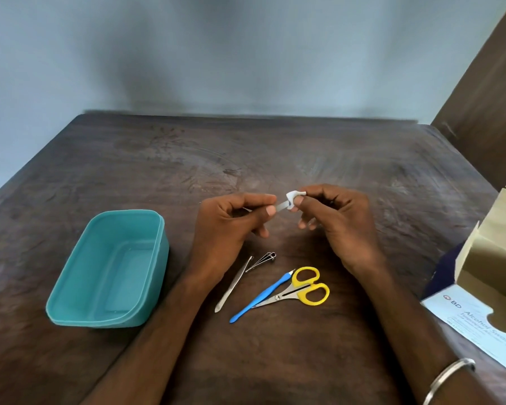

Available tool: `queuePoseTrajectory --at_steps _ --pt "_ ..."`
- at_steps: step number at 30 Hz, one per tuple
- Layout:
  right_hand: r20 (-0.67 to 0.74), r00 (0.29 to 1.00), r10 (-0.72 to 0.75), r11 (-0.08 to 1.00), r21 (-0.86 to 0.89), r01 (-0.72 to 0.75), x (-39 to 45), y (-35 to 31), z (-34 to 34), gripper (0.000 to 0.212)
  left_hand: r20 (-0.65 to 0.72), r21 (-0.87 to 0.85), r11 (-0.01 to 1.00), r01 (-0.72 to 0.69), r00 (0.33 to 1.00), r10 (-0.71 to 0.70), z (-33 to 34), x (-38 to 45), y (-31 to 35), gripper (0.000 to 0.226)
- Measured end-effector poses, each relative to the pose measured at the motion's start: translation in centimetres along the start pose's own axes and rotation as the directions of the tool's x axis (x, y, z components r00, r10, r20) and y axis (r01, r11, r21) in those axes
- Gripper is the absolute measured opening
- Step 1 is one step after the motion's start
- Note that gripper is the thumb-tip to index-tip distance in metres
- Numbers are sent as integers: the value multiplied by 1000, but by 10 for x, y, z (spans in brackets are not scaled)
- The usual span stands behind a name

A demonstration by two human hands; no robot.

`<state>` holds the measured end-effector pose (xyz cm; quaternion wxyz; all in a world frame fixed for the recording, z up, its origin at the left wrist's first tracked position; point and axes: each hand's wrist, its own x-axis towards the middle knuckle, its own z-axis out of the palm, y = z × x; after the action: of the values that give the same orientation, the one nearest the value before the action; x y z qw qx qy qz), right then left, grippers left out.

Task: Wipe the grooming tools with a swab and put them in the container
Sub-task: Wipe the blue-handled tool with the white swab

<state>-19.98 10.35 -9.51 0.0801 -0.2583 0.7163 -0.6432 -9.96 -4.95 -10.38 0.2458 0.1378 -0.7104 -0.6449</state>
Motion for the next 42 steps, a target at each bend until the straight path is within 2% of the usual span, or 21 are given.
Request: queuePoseTrajectory --at_steps 3,5,9,14,19,23,27,34,42 --pt "-6 999 34 999 -1 -34 0 0 1 12 24 98 995 -20 1000 18 3 -1 -2 17" --pt "9 997 73 997 37 -74 -1 -1 1 8 17 156 987 -40 999 38 5 -2 -3 17" --pt "-12 995 97 995 29 -97 -2 -1 4 19 29 216 971 -99 995 95 4 -3 -3 18" --pt "-41 990 133 979 161 -125 0 2 3 16 65 174 982 -68 996 58 4 -2 -5 23" --pt "-96 990 103 961 268 -74 3 5 2 9 -1 -22 999 38 999 -38 4 3 -7 30" --pt "-41 999 30 982 187 -22 2 6 3 10 1 -179 974 137 990 -140 2 3 -4 22" --pt "48 998 -49 997 61 47 -2 8 12 12 61 -243 952 184 983 -174 4 2 -3 20" --pt "44 990 -135 990 -35 136 -5 8 12 10 172 -261 937 232 966 -192 4 1 -2 22" --pt "62 987 -150 988 -33 152 -5 7 11 9 183 -265 932 247 962 -202 3 0 -2 21"
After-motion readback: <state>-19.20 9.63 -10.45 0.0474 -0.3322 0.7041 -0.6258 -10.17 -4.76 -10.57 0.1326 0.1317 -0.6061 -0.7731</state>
